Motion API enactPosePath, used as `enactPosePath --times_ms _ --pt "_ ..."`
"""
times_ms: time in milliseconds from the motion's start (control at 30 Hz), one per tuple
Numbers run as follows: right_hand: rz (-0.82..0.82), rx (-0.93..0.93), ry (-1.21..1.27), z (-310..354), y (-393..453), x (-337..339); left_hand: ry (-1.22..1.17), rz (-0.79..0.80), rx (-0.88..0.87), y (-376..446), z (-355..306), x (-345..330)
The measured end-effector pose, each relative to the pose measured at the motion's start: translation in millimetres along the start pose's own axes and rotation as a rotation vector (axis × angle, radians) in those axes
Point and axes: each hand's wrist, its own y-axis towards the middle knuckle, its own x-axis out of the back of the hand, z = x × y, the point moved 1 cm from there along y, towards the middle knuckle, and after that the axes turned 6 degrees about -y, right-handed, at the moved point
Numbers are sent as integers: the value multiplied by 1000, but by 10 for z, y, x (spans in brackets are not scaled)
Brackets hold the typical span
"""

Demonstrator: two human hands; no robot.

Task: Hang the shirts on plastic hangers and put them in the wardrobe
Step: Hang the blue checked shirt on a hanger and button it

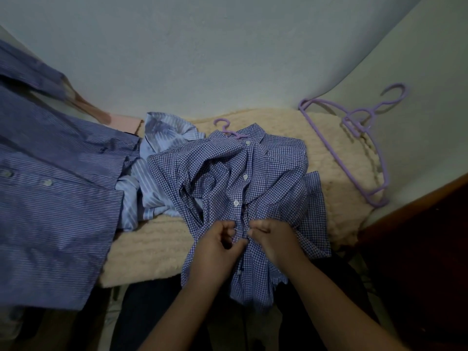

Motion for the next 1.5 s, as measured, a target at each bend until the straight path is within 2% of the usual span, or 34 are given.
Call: enactPosePath --times_ms 167,400,600,800,1100,1333,1500 --pt "-9 3 -32 58 -3 5 -1 -54 46 18 -22 28" --pt "-30 95 -122 129 -153 26 -461 -108 283 -16 -60 156" --pt "8 112 -163 206 -319 17 -631 -55 344 -130 -129 207" --pt "9 98 -74 220 -472 30 -611 64 327 -274 -169 244" --pt "-4 140 -41 259 -624 8 -620 -38 270 -378 -185 257" --pt "41 105 32 319 -669 -26 -560 -15 258 -391 -204 241" --pt "-1 79 4 310 -660 -46 -635 0 315 -368 -190 218"
